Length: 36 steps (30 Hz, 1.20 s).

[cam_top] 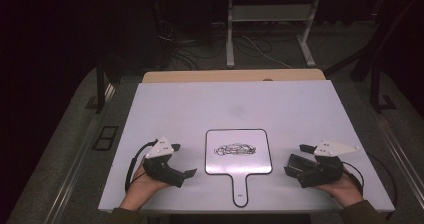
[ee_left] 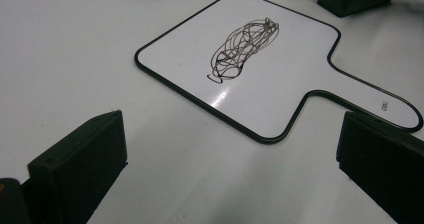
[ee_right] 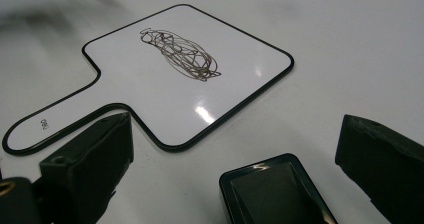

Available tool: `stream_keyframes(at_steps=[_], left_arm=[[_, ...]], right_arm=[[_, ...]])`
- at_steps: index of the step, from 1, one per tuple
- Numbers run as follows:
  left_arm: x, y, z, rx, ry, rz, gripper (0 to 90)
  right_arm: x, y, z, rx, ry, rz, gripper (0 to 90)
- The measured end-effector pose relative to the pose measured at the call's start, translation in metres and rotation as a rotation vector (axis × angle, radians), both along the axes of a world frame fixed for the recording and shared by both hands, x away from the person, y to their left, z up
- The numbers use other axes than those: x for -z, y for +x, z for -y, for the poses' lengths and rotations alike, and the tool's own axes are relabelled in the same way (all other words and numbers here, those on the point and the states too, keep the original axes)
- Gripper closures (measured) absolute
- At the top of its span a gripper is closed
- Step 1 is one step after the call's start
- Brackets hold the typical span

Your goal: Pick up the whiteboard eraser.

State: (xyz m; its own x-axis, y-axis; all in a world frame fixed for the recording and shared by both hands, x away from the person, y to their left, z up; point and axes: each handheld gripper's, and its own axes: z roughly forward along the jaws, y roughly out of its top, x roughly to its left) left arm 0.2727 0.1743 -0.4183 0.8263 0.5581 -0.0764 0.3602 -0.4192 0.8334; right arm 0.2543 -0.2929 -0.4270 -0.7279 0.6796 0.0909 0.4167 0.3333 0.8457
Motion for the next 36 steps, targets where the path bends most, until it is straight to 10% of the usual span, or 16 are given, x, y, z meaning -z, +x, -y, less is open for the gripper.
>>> stream_keyframes(at_steps=[36], left_arm=[[0.003, 0.0, 0.003, 0.007, -0.037, -0.007, 0.0]], right_arm=[[-0.017, 0.007, 0.024, -0.038, -0.081, -0.045, 0.9]])
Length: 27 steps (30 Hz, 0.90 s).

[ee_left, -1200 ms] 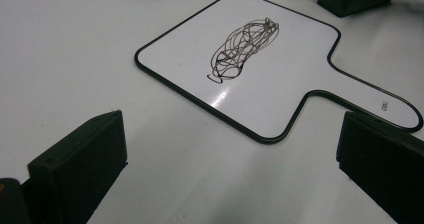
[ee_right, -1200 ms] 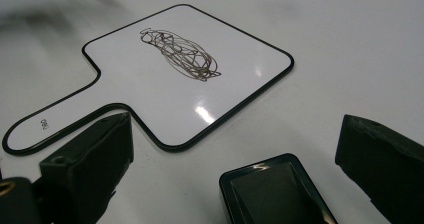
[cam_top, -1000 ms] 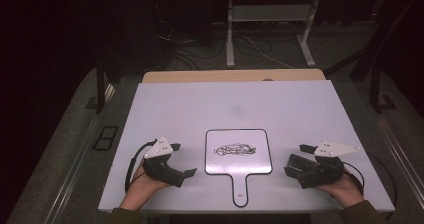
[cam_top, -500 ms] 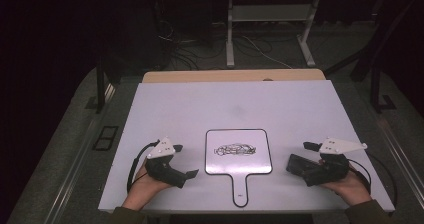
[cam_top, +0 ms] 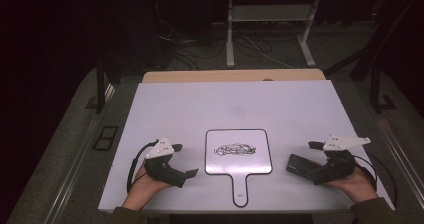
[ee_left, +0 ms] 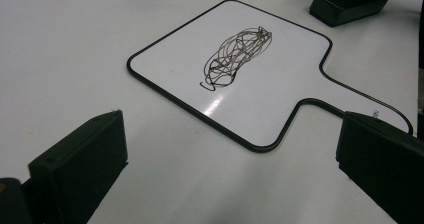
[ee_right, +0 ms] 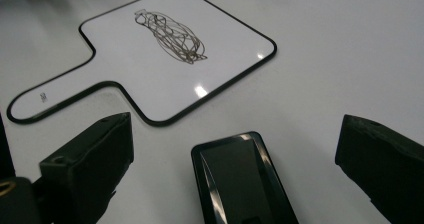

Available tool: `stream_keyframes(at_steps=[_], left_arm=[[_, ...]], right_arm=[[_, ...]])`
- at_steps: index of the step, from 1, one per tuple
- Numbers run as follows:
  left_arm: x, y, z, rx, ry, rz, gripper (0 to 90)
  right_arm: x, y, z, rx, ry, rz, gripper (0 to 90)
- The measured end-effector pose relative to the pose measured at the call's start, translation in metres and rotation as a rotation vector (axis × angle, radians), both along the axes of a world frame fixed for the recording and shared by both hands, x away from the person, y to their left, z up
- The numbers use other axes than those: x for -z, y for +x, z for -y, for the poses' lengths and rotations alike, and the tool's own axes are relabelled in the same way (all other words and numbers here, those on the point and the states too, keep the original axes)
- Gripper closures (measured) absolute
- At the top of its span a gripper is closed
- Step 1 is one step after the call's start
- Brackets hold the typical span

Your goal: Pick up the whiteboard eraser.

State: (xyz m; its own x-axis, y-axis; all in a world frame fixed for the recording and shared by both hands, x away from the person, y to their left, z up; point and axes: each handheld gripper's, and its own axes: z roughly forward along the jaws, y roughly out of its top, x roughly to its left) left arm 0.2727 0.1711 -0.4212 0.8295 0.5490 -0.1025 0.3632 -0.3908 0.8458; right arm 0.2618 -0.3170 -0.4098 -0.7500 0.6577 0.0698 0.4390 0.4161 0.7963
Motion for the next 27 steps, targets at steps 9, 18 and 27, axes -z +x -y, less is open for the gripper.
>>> stream_keyframes(at_steps=[9, 18, 27], left_arm=[[0.0, 0.0, -0.002, -0.002, -0.004, 0.001, 0.0], [0.0, 0.0, -0.002, 0.0, -0.004, -0.001, 0.0], [0.001, 0.0, -0.003, 0.001, -0.011, -0.001, 0.0]], right_arm=[[0.003, 0.0, 0.01, 0.009, -0.052, -0.023, 1.2], [0.01, 0.0, 0.014, -0.011, -0.111, -0.055, 1.2], [0.016, 0.002, 0.013, -0.016, -0.186, -0.085, 1.2]])
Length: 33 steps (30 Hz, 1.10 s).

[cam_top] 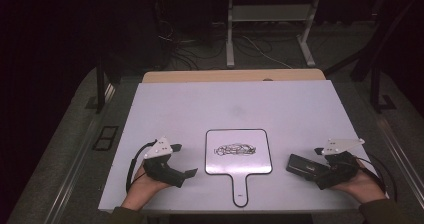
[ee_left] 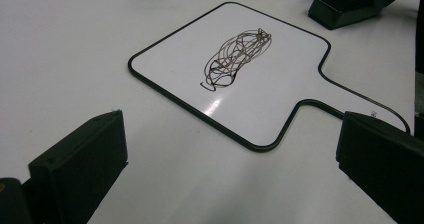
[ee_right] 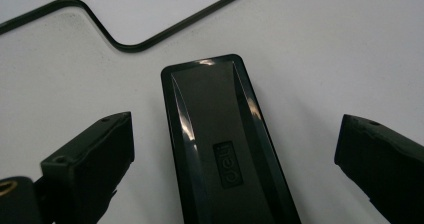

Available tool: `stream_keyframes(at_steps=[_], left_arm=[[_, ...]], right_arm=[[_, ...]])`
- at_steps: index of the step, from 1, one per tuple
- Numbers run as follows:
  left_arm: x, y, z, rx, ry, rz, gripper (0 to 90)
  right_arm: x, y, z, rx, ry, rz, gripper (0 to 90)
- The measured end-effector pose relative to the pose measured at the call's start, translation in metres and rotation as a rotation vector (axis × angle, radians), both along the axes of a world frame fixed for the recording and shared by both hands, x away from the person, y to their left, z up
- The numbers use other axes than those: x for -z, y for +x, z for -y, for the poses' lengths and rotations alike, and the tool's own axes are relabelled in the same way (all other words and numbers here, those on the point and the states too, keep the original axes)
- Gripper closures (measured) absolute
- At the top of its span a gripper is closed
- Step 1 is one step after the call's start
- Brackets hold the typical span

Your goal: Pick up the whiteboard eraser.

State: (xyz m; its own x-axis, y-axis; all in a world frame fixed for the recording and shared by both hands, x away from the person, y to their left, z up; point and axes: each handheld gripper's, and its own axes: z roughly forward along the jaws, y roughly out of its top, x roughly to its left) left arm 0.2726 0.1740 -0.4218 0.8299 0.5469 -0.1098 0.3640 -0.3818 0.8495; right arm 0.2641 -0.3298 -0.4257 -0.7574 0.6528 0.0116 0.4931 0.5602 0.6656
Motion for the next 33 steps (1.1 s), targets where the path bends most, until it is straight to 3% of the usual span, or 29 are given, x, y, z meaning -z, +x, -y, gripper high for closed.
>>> stream_keyframes(at_steps=[7, 9, 16, 17, 18, 23, 33], left_arm=[[0.001, 0.0, 0.001, 0.003, 0.006, -0.007, 0.0], [0.001, 0.0, 0.0, 0.005, 0.007, -0.006, 0.0], [0.001, 0.0, 0.0, 0.006, 0.007, -0.005, 0.0], [0.001, 0.0, 0.0, 0.006, 0.007, -0.005, 0.0], [0.002, 0.0, 0.001, 0.004, 0.004, -0.005, 0.0], [0.002, 0.0, 0.001, 0.005, 0.005, -0.005, 0.0], [0.001, 0.0, 0.001, 0.003, 0.001, -0.004, 0.0]], right_arm=[[0.003, 0.001, -0.002, -0.02, -0.051, -0.013, 1.2], [0.005, 0.002, -0.002, -0.03, -0.07, -0.023, 6.5], [0.009, 0.003, -0.002, -0.037, -0.096, -0.055, 9.0], [0.009, 0.003, -0.002, -0.037, -0.096, -0.055, 9.0], [0.01, 0.003, -0.002, -0.053, -0.092, -0.066, 16.1], [0.01, 0.004, -0.002, -0.05, -0.104, -0.074, 16.7], [0.011, 0.008, -0.003, -0.084, -0.105, -0.093, 27.8]])
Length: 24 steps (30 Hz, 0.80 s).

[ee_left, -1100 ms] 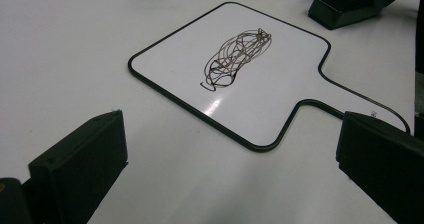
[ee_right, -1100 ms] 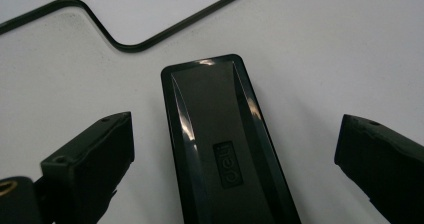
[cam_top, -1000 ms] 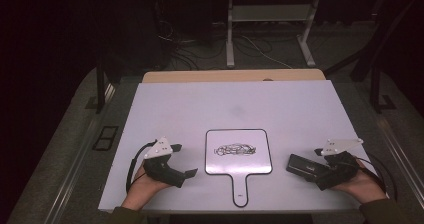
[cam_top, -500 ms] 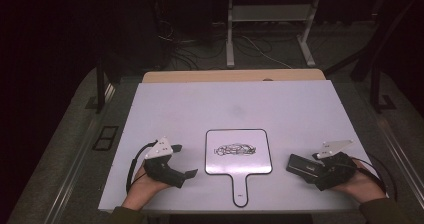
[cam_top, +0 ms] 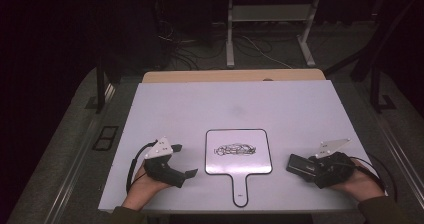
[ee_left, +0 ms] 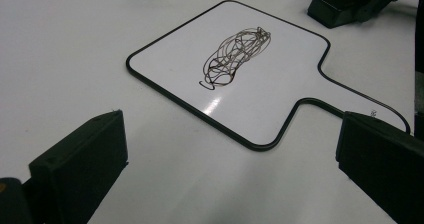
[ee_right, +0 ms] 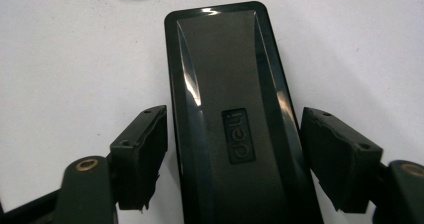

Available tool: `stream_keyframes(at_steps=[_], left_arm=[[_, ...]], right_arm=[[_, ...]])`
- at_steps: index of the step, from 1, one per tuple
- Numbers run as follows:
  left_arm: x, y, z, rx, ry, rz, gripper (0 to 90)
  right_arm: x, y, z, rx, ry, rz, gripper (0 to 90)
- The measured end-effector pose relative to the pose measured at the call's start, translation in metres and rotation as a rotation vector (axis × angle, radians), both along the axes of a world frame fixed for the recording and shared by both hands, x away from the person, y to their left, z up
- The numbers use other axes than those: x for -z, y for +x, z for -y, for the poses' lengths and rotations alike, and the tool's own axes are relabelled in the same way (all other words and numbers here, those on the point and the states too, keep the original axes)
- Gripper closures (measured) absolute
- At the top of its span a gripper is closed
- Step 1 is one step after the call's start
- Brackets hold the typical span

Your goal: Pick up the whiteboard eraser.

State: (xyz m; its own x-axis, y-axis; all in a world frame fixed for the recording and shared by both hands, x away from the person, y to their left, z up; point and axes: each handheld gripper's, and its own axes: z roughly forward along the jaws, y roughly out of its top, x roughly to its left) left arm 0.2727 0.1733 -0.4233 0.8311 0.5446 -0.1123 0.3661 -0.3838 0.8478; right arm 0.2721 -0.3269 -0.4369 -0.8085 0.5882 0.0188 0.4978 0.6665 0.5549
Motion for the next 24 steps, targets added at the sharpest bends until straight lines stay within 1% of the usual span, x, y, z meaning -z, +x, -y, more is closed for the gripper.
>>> stream_keyframes(at_steps=[7, 15, 18, 24], left_arm=[[-0.0003, 0.0, 0.0005, 0.0, -0.001, 0.001, 0.0], [-0.0003, 0.0002, 0.0005, 0.001, 0.0, 0.001, 0.0], [-0.0005, 0.0001, 0.0004, 0.002, -0.001, 0.002, 0.0], [-0.0005, 0.0, 0.0007, 0.003, -0.002, 0.004, 0.0]], right_arm=[[-0.0009, 0.0009, 0.0008, -0.013, 0.013, -0.009, 33.4], [-0.002, 0.0016, 0.0014, -0.029, 0.004, -0.011, 35.9], [-0.0033, 0.0034, 0.0017, -0.034, 0.001, -0.032, 37.0], [-0.004, 0.0045, 0.0009, -0.046, -0.013, -0.034, 37.9]])
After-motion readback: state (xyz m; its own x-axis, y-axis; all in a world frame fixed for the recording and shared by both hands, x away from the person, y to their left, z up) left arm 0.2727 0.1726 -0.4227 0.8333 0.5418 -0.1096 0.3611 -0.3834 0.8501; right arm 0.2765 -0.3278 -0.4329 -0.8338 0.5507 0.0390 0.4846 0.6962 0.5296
